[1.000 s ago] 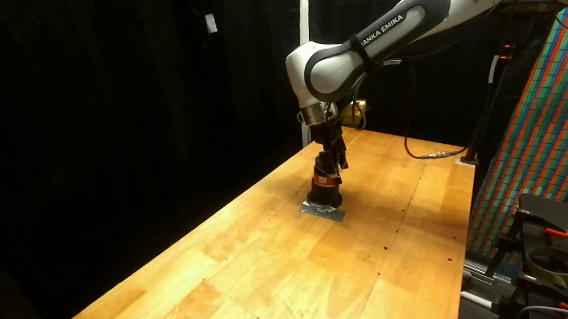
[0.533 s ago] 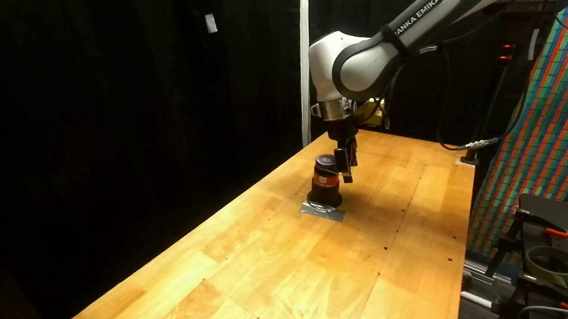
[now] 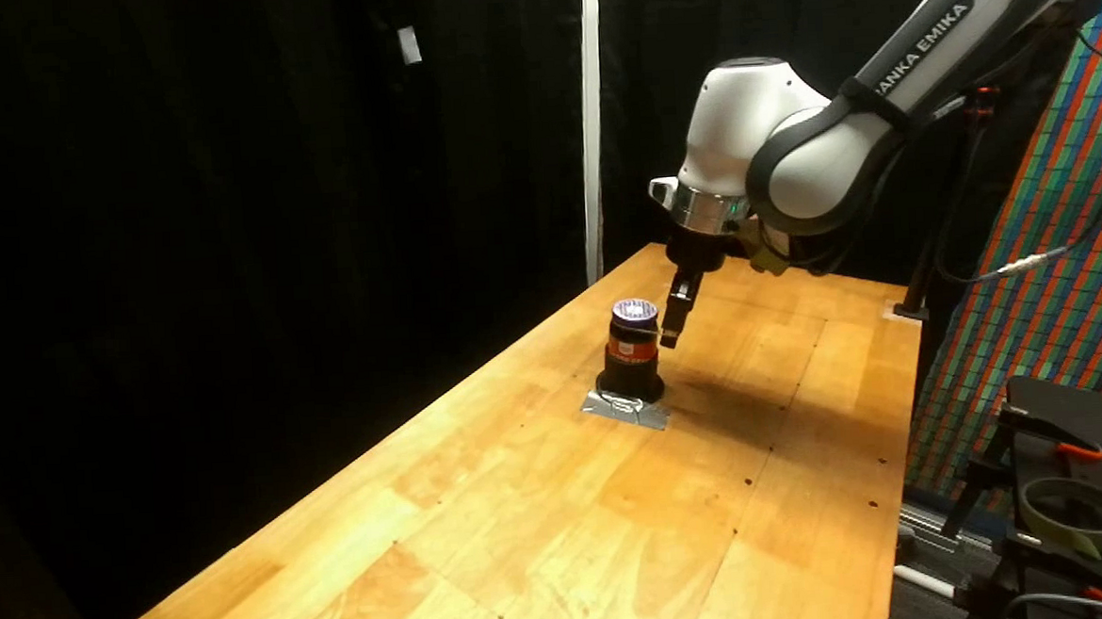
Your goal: Put the rubber band around the brown cup
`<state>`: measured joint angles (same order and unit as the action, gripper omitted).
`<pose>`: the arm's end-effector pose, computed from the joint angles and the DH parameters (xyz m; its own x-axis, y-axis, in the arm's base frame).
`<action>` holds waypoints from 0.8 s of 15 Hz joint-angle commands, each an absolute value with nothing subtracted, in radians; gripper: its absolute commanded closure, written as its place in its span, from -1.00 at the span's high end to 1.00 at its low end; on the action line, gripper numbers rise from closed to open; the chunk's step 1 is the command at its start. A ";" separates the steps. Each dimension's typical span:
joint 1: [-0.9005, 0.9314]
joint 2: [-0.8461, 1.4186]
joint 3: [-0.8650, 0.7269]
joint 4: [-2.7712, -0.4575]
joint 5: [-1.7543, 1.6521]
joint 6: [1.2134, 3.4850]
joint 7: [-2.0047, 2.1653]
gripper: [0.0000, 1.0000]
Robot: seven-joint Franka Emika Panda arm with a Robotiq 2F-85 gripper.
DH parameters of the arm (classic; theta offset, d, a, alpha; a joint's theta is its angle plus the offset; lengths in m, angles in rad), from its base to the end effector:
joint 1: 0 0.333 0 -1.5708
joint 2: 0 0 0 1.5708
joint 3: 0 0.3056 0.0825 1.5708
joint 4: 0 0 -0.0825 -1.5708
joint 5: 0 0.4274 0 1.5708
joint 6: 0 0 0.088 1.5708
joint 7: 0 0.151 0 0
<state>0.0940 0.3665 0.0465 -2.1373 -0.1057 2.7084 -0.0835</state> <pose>0.6176 0.0900 0.1647 0.9315 0.3056 0.1975 0.2990 -0.9522 0.0630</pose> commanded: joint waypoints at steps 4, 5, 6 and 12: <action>0.101 0.195 -0.006 -2.549 -0.141 3.248 -0.059 -0.74; 0.110 0.199 -0.020 -2.589 -0.141 3.335 -0.066 -0.91; 0.129 0.200 -0.044 -2.624 -0.130 3.423 -0.075 -0.96; 0.179 0.344 -0.028 -2.712 0.045 3.927 -0.123 -0.94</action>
<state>0.1679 0.2813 -0.0584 -2.6791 -0.0385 3.7311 -0.1023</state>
